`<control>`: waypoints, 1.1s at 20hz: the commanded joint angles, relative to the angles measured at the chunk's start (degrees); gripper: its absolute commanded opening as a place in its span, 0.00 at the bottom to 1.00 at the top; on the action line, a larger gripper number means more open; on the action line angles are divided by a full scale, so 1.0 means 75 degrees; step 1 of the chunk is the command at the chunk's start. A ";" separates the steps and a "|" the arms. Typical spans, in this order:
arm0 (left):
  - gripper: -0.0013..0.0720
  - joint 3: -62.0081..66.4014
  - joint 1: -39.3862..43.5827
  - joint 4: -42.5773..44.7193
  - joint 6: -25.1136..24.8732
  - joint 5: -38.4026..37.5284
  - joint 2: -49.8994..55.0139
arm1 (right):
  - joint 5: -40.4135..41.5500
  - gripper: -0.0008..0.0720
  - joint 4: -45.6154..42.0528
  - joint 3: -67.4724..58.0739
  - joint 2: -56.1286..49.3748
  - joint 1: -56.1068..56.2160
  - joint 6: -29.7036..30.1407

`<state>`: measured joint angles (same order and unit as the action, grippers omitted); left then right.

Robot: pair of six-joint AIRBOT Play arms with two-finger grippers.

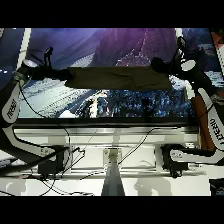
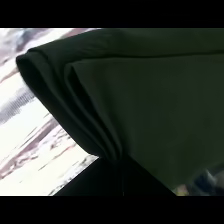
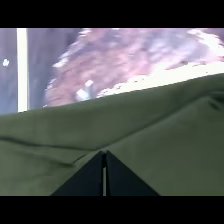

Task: Fold the clothes and pants, and hang the long-sleeved shirts on hangers.

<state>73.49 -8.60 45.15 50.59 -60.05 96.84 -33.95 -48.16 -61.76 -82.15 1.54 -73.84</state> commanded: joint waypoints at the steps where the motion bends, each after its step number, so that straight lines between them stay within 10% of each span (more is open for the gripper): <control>1: 0.04 0.1037 -0.0023 0.0440 0.0291 -0.1792 -0.0560 | -0.0184 0.05 -0.0102 -0.0490 -0.0230 0.0667 -0.0017; 17: 0.04 0.1440 0.0047 -0.0545 0.0656 -0.2477 -0.3794 | -0.0262 0.05 -0.0149 -0.5234 -0.4001 0.5831 -0.2090; 22: 0.04 0.1437 0.1055 -0.0670 0.0662 -0.2366 -0.3028 | -0.2929 0.05 -0.2267 -0.5823 -0.3826 0.4392 -0.2078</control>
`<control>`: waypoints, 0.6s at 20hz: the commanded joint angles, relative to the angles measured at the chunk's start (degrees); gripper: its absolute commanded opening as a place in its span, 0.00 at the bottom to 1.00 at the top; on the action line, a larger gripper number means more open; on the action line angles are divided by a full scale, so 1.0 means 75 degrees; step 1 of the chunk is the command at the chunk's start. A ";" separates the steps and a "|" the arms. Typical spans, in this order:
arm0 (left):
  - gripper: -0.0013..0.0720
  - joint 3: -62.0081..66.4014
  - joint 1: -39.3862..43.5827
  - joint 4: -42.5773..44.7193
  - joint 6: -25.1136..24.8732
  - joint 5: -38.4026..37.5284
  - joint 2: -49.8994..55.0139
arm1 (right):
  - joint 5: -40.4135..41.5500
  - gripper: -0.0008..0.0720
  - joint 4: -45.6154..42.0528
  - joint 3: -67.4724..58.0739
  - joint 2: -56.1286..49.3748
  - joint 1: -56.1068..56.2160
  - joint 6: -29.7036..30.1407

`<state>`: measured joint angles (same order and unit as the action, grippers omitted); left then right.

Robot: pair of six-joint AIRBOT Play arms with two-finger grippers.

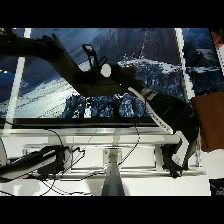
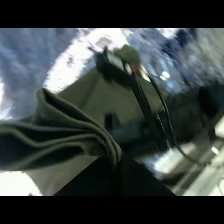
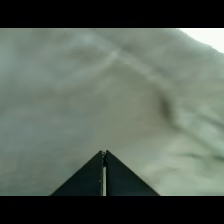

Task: Fold the clothes and pants, and hang the long-sleeved shirts on hangers.

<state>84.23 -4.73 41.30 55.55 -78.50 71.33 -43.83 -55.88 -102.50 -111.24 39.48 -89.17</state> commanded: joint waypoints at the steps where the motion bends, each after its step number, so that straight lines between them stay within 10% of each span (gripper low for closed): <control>1: 0.04 0.0006 0.0915 -0.0207 0.0000 0.0286 0.0592 | -0.2285 0.05 -0.1609 -0.0446 0.0143 -0.1131 -0.0026; 9: 0.09 0.0006 0.4741 -0.1000 -0.0006 0.5409 0.2961 | -0.5578 0.05 -0.2422 -0.0475 0.0912 -0.5455 0.0417; 11: 1.00 0.0006 0.5243 -0.1003 0.0003 0.6120 0.3410 | -0.5925 0.25 -0.2384 -0.0458 0.0924 -0.6167 0.0557; 12: 1.00 0.0009 0.5351 -0.1000 0.0029 0.6184 0.3535 | -0.6015 0.60 -0.2375 -0.0405 0.0924 -0.6470 0.0644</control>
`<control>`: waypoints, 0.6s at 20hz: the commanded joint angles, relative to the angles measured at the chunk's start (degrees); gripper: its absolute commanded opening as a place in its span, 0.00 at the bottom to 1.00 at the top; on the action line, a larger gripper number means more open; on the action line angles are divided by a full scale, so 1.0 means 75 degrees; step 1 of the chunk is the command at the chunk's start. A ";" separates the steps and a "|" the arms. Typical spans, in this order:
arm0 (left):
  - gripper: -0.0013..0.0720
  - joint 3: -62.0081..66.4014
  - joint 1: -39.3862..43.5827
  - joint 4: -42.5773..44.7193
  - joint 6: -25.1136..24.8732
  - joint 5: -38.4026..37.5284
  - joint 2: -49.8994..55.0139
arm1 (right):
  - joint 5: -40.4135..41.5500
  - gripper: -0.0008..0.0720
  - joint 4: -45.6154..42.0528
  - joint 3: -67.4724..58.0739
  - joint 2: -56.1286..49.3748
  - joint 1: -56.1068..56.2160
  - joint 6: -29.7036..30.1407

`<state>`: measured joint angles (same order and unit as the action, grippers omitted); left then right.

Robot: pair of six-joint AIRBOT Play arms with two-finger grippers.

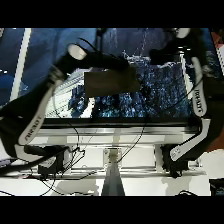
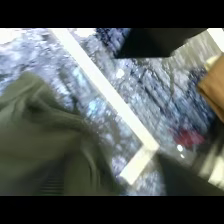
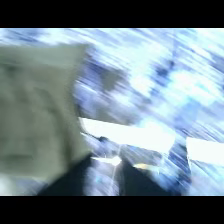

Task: Fold the clothes and pants, and hang the long-sleeved shirts on hangers.

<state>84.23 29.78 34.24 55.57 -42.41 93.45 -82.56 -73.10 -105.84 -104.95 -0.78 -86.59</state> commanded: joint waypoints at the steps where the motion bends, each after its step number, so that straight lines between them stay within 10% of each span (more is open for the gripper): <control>1: 1.00 0.0009 0.0761 0.0015 0.0023 0.1335 0.0627 | -0.0851 0.73 -0.0044 0.0140 0.0082 -0.1332 0.0434; 12: 1.00 0.0009 -0.1387 0.1314 0.0026 -0.1256 -0.0125 | 0.2040 0.86 0.4954 0.3634 -0.0580 -0.0539 0.2063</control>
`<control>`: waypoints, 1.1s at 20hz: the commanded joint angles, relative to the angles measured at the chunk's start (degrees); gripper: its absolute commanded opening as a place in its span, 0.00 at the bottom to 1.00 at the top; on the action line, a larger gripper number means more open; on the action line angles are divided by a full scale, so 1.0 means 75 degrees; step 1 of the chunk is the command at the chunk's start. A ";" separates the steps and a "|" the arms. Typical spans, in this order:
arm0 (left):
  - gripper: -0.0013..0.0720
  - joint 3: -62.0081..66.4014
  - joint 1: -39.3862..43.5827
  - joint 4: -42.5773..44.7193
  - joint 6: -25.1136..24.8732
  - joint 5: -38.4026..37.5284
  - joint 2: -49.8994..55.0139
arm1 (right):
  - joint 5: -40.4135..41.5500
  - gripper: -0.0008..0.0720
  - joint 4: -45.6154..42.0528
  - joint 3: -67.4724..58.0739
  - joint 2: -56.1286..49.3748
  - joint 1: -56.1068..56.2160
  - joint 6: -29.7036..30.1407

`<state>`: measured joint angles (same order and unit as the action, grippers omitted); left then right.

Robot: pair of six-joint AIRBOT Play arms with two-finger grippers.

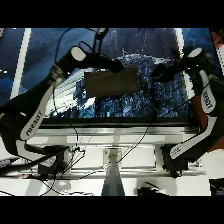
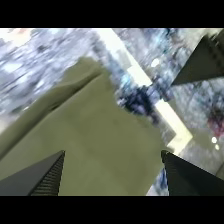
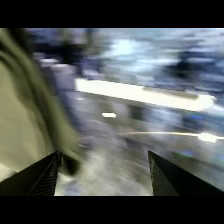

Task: Fold the clothes and pants, and hang the long-sleeved shirts on hangers.

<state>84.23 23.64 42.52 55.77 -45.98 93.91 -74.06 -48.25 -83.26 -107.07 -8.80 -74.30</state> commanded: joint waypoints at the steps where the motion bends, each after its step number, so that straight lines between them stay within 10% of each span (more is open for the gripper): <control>1: 1.00 0.0009 -0.0720 0.0213 -0.0003 -0.0860 -0.0239 | 0.1134 0.86 0.1862 0.0618 -0.0420 0.0901 0.0437; 4: 1.00 0.0009 -0.1000 0.0216 -0.0003 -0.1032 -0.0332 | 0.2215 0.76 0.1880 0.0562 -0.0458 0.1967 0.0402; 8: 0.99 0.0009 -0.1241 0.0219 -0.0003 -0.1644 -0.0527 | 0.2535 0.07 0.1693 -0.0085 -0.0455 0.2681 0.0460; 12: 0.74 0.0009 -0.1565 0.0766 0.0000 -0.2224 -0.1268 | 0.1224 0.05 0.1026 -0.1591 -0.0169 0.2241 0.0085; 15: 0.20 0.0009 -0.1953 0.1157 0.0000 -0.2314 -0.2221 | 0.1102 0.05 -0.0901 -0.2244 0.0874 0.1524 -0.1364; 22: 0.19 0.0009 -0.2390 0.1081 0.0000 -0.2308 -0.3791 | -0.0889 0.05 -0.4540 -0.2326 0.3853 -0.1116 -0.4403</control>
<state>84.23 6.50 50.54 55.77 -63.09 69.23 -72.12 -69.17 -100.12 -86.06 -9.41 -95.59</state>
